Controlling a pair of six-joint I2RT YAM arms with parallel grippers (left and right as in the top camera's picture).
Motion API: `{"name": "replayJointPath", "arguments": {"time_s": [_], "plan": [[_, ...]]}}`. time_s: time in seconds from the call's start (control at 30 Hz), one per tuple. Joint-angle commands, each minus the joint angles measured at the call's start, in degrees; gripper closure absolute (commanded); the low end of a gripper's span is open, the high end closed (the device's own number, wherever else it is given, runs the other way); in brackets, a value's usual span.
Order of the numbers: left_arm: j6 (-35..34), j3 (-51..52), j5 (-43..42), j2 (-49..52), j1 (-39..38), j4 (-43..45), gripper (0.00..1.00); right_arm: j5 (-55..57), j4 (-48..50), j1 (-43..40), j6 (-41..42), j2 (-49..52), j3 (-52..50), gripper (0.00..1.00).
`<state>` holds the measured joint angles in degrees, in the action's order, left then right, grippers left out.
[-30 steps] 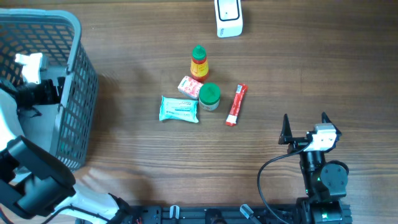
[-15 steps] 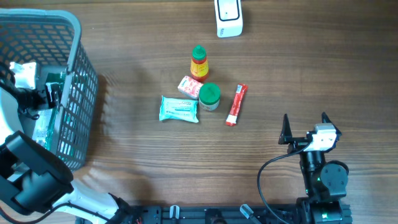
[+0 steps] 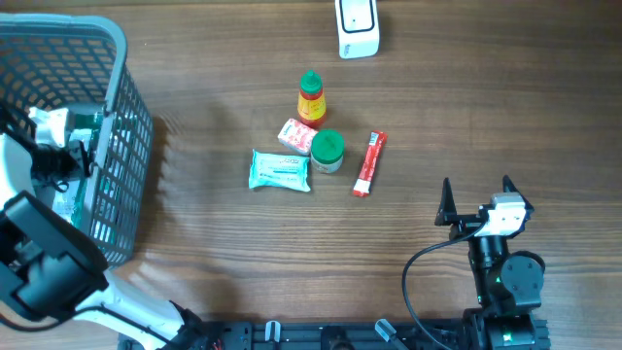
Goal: Scan the item barcode
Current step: 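Adjust grip on the 3M gloves package inside the basket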
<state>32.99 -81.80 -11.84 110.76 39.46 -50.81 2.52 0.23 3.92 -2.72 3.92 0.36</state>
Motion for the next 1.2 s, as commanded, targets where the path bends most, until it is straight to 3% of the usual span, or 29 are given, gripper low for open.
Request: {"name": "replayJointPath", "arguments": {"time_s": [0.0,0.07,0.13,0.17,0.2,0.27,0.3,0.57,0.6,0.63,0.7,0.73,1.17], "plan": [[-0.72,0.98,-0.74,2.97,-0.52,-0.87,0.00,-0.92,0.24,-0.24,-0.28,0.11,0.00,0.00],[-0.72,1.22,-0.74,3.30,-0.70,-0.87,0.01,-0.92,0.24,-0.24,-0.26,0.11,0.00,0.00],[-0.70,1.22,-0.74,3.41,-0.74,-0.76,0.09,-0.92,0.24,-0.24,-0.28,0.11,0.00,0.00],[-0.68,1.22,-0.74,3.41,-0.74,-0.52,0.19,-0.92,0.24,-0.24,-0.26,0.11,0.00,0.00],[-0.68,1.22,-0.74,3.41,-0.74,-0.39,0.34,-0.92,0.24,-0.24,-0.26,0.11,0.00,0.00],[-0.68,1.22,-0.74,3.41,-0.74,-0.17,0.81,-0.92,0.24,-0.24,-0.28,0.11,0.00,0.00],[-0.70,1.22,-0.74,3.41,-0.74,-0.02,0.96,-0.92,0.24,-0.24,-0.28,0.11,0.00,0.00],[-0.70,1.22,-0.70,3.39,-0.74,1.07,0.96,-0.92,0.24,-0.24,-0.28,0.11,0.00,0.00],[-0.70,1.20,-0.66,3.37,-0.74,1.20,0.92,-0.92,0.24,-0.24,-0.26,0.11,0.00,0.00],[-0.70,1.11,-0.42,3.23,-0.74,1.36,0.77,-0.92,0.24,-0.24,-0.28,0.11,0.00,0.00],[-0.76,0.07,0.85,2.69,-0.74,1.27,0.22,-0.92,0.24,-0.24,-0.24,0.11,0.00,0.00],[-1.44,-0.72,1.38,2.25,-0.74,1.09,0.00,-0.92,0.24,-0.24,-0.26,0.11,0.00,0.00],[-2.95,-3.61,-2.27,0.55,-3.04,0.87,0.00,-0.92,0.24,-0.24,-0.26,0.11,0.00,0.00]]}}
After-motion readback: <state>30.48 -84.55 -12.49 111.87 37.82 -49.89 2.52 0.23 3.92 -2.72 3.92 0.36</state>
